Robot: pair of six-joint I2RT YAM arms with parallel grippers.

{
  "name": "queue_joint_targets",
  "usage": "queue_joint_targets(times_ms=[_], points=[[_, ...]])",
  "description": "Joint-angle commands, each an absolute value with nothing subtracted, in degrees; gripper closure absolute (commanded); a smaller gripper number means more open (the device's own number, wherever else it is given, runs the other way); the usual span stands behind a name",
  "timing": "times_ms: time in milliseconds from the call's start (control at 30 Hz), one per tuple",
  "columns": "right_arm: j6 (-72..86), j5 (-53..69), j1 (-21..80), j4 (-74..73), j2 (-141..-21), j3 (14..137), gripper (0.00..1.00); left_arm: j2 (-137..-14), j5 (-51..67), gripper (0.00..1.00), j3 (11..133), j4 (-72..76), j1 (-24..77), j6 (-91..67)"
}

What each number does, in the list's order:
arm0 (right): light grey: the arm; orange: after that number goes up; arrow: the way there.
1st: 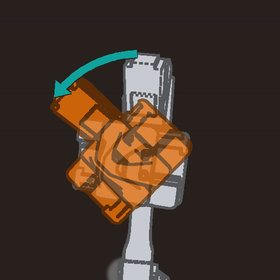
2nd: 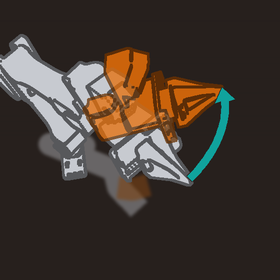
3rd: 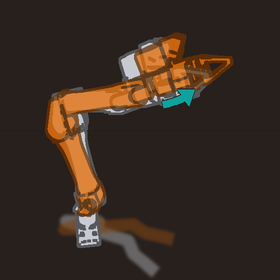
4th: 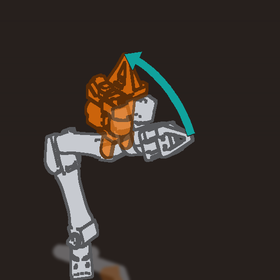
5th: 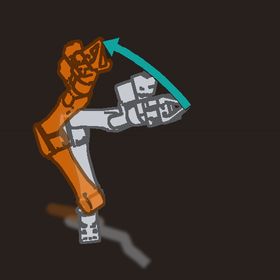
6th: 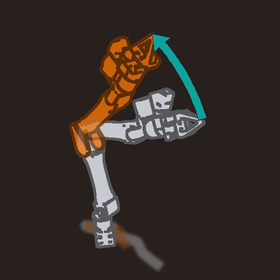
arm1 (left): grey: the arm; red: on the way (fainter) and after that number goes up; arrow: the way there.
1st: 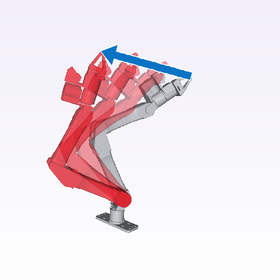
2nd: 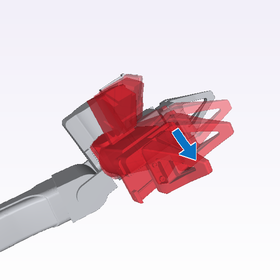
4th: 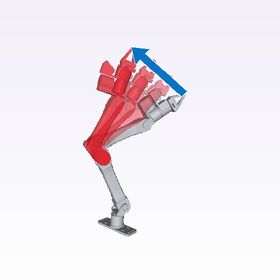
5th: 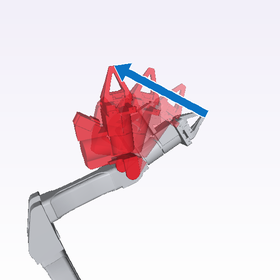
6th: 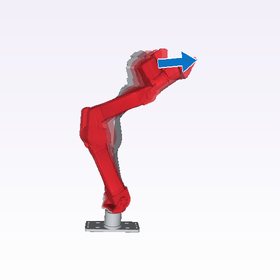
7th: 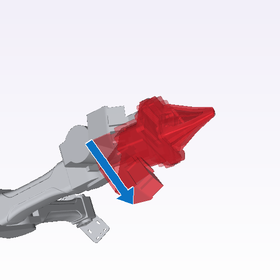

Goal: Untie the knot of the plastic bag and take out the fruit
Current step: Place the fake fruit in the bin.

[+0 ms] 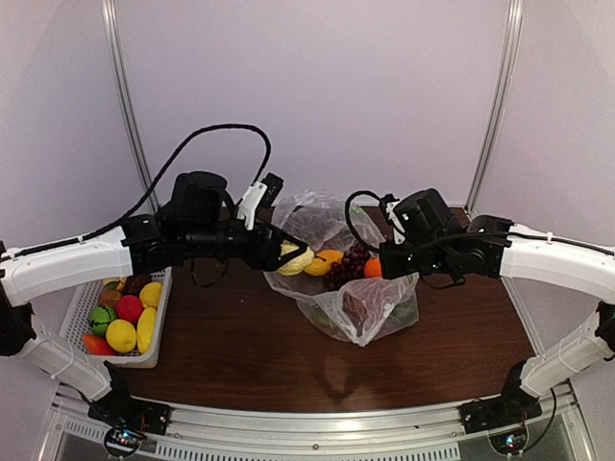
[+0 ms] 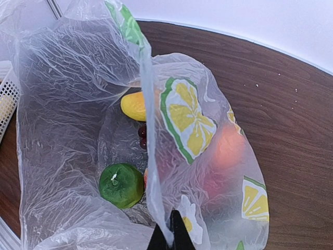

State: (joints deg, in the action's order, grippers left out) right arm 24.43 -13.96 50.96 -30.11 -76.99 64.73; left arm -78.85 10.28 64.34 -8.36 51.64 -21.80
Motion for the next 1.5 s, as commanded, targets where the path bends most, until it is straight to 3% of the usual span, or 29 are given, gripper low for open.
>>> queue_joint_targets(times_ms=[0, 233, 467, 733, 967, 1467], points=[[25.22, -14.28, 50.53, -29.42, -76.03, 63.99, 1.0, -75.01, 9.2, 0.48, 62.18, -13.25, 46.75, -22.58], [25.35, -14.25, 50.53, -29.31, -75.63, 64.0, 1.0, -66.56, 11.04, 0.48, 57.71, -24.38, 33.75, -21.1], [24.98, -14.33, 50.52, -29.52, -75.97, 64.07, 1.0, -57.13, 17.63, 0.48, 51.06, -30.61, 12.97, -18.53], [24.99, -13.79, 50.51, -29.03, -74.93, 63.81, 1.0, -56.52, 25.99, 0.5, 42.75, -23.04, -9.05, -18.67], [25.03, -13.7, 50.53, -29.18, -74.97, 63.63, 1.0, -60.37, 25.58, 0.5, 41.88, -15.36, -14.34, -22.01], [25.13, -13.25, 50.5, -28.11, -74.97, 62.95, 1.0, -67.63, 14.32, 0.44, 46.99, -21.44, -15.21, -15.79]])
